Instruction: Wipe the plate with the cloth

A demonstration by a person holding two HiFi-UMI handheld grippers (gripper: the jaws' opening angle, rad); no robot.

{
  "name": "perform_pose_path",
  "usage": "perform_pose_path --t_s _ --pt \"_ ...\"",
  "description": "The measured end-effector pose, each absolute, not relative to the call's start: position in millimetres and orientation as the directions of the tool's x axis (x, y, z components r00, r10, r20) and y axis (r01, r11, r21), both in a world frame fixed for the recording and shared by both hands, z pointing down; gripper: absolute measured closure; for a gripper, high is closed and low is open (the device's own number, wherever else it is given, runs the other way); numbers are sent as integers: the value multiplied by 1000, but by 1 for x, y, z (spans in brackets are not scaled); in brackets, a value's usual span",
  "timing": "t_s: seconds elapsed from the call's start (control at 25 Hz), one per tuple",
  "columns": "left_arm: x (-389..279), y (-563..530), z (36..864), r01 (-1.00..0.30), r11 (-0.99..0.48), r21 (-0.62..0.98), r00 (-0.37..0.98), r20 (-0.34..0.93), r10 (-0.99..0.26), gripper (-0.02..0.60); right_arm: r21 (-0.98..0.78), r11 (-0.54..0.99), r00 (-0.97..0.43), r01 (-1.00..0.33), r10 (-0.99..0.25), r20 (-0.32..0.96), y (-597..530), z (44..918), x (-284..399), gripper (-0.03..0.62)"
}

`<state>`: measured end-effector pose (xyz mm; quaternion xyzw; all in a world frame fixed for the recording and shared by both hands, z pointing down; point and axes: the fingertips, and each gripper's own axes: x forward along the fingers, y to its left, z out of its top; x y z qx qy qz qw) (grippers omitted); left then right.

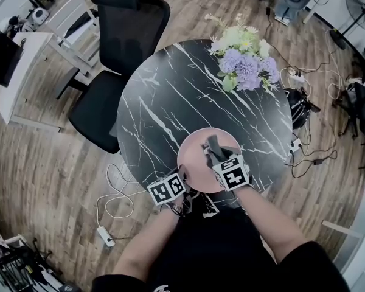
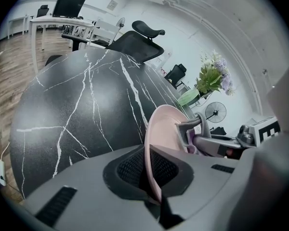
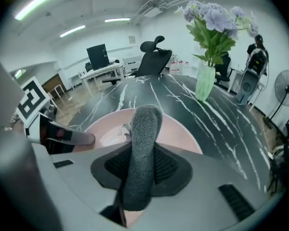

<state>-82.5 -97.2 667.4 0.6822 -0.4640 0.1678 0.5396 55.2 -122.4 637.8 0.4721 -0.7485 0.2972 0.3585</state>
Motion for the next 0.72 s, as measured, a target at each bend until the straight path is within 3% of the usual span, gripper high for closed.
perform_pose_path --t_s 0.4,0.72 --pt "-82 -97 666 -818 17 575 504 731 -460 552 -375 381 -499 -845 -312 808 -82 652 -27 484" --pt "-83 -98 667 -821 19 571 497 731 -468 552 -355 469 -503 -809 -239 830 -50 661 -30 484"
